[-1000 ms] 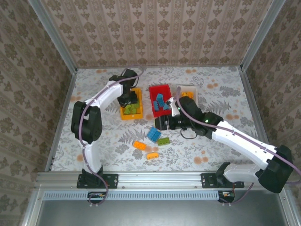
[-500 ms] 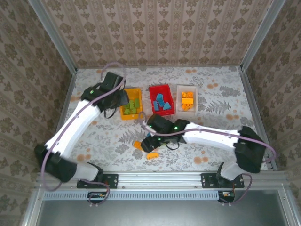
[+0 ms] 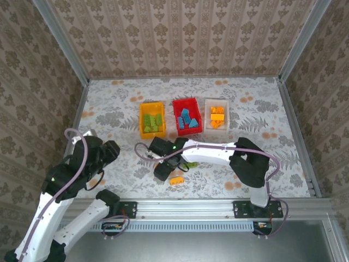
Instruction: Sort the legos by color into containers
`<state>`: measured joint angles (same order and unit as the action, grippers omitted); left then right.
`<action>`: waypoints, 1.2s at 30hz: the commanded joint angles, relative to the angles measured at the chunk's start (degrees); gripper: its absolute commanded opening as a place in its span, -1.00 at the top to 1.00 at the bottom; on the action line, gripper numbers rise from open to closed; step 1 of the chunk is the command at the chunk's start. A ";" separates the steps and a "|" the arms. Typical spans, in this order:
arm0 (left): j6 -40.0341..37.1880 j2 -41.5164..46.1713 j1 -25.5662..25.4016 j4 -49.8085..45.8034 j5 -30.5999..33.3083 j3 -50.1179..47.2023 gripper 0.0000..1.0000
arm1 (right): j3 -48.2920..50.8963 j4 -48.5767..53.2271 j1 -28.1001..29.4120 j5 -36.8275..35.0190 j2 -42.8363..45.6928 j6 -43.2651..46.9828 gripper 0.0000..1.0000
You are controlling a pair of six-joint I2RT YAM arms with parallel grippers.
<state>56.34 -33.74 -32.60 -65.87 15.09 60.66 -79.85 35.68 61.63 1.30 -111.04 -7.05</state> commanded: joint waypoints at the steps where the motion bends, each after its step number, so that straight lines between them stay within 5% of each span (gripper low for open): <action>1: 2.68 1.41 -0.01 -4.65 2.47 -0.53 0.10 | -3.14 3.34 0.69 -2.53 -3.22 1.96 -0.56; 9: 3.30 2.01 0.08 -4.93 2.23 -1.11 0.11 | -6.79 3.62 0.85 -5.00 -8.76 1.17 -0.27; 14: 2.15 1.76 0.08 -2.32 0.37 -1.90 0.10 | -6.29 2.05 1.06 -6.81 -8.75 -0.10 0.09; 23: -1.63 -2.65 0.03 9.96 -8.97 -4.33 0.10 | -0.89 -0.18 -1.68 -11.46 8.98 -5.64 0.41; 29: -4.57 -14.62 -2.47 23.09 -18.02 -2.96 0.12 | 5.61 1.22 -15.68 -10.09 23.59 -11.57 0.48; 36: -9.00 -34.42 -16.48 33.16 -11.05 7.82 0.10 | 2.19 2.70 -37.77 -1.44 20.04 -16.09 0.46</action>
<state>51.40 -64.12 -45.67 -39.64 1.74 63.44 -75.57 35.05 28.03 -4.73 -86.11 -19.51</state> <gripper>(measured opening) 0.450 0.336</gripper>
